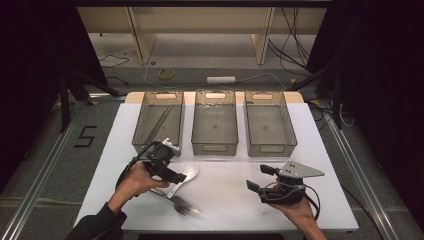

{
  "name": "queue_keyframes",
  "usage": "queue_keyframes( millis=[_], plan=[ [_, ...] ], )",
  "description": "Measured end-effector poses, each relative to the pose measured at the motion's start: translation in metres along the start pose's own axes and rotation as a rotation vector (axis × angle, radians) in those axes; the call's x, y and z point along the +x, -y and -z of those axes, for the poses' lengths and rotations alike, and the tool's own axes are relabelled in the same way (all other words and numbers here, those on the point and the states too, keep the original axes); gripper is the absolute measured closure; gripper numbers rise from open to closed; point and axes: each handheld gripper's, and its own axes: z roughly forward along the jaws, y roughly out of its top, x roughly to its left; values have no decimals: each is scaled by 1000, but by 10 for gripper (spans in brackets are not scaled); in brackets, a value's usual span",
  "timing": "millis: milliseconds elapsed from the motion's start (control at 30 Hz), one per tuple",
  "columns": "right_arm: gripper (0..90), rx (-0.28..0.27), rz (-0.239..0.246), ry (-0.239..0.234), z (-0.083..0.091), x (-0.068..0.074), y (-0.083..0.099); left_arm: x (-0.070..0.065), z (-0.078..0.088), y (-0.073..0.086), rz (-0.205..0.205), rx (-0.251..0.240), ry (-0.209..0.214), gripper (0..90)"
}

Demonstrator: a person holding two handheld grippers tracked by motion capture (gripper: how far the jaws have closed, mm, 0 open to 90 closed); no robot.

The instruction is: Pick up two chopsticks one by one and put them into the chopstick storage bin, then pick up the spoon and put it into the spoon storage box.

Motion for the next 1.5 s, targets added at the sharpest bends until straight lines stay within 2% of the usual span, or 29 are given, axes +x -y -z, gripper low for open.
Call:
queue_keyframes(
  millis=[533, 867, 1133, 1500],
  plan=[
    [259, 2, 4, 4, 0, 1, 0, -3, -11, 7, -18, 51, -20, 198],
    [259, 8, 12, 2, -1, 0, 0, -6, -16, 10, -35, 78, 6, 362],
    [259, 9, 10, 11, 2, 1, 1, -13, -27, 11, -72, 136, 22, 500],
    [260, 18, 16, 22, 4, 4, 2, -14, -34, 12, -83, 168, 20, 643]
  ],
)
